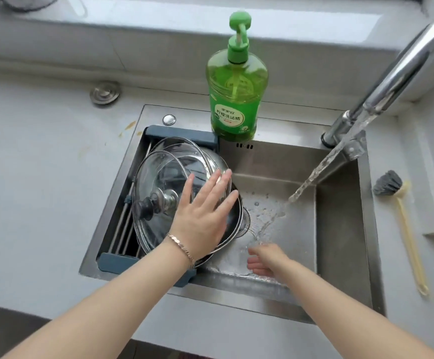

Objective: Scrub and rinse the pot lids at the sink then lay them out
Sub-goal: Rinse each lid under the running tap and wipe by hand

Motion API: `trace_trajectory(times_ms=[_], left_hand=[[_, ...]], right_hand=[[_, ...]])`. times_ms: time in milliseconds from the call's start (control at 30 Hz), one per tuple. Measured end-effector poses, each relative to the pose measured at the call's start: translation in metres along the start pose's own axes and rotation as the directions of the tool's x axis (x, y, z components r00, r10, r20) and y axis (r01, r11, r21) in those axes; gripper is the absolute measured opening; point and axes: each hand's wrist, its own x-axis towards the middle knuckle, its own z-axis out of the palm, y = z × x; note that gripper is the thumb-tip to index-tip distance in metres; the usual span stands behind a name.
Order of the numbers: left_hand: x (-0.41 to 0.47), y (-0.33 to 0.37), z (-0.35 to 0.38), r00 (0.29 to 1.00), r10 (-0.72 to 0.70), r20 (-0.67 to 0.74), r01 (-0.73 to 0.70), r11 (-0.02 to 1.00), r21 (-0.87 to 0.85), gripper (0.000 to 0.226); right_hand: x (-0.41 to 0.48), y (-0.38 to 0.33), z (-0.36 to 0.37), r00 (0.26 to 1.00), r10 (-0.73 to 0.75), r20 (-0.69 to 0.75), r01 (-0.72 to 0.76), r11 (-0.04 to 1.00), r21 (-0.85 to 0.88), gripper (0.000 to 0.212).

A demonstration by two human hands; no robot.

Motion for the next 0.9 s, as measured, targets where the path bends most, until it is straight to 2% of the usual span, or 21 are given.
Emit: trace_trajectory(times_ms=[133,300,400,467,500,533,633,733,900], left_hand=[[0.001,-0.002,0.009,1.000,-0.006,0.015,0.005,0.999,0.039,0.031],[0.001,-0.007,0.009,0.999,0.039,-0.022,-0.038,0.999,0.035,0.025],[0.001,-0.008,0.009,0.998,0.044,-0.033,-0.043,0.998,0.040,0.025],[0.001,-0.007,0.009,0.998,0.038,-0.047,-0.035,0.998,0.048,0.024],[0.001,-0.006,0.009,0.998,0.032,-0.052,-0.030,0.998,0.050,0.024],[0.001,-0.005,0.009,0.998,0.027,-0.055,-0.024,0.998,0.052,0.024],[0.002,-0.003,0.009,0.999,0.017,-0.046,-0.014,0.997,0.074,0.024],[0.001,-0.001,0.008,0.999,0.002,-0.032,0.002,0.994,0.106,0.024],[0.002,0.009,0.007,0.998,-0.055,-0.029,0.058,0.990,0.125,0.024]], right_hand=[[0.057,0.011,0.030,0.983,0.122,0.136,-0.132,0.989,0.067,0.016],[0.108,0.000,0.064,0.991,0.116,0.065,-0.127,0.971,0.205,0.032],[0.119,0.003,0.079,0.989,0.130,0.077,-0.146,0.954,0.262,0.027],[0.122,0.006,0.085,0.987,0.135,0.085,-0.155,0.939,0.306,0.016],[0.121,0.007,0.085,0.990,0.123,0.067,-0.139,0.936,0.324,0.007],[0.124,0.009,0.083,0.994,0.107,0.030,-0.111,0.931,0.347,0.008],[0.127,0.013,0.064,0.995,0.050,-0.082,-0.017,0.934,0.357,0.028],[0.130,0.025,0.028,0.986,0.007,-0.166,0.037,0.964,0.262,0.036],[0.113,0.042,-0.054,0.945,-0.044,-0.323,0.107,0.978,0.179,0.030]])
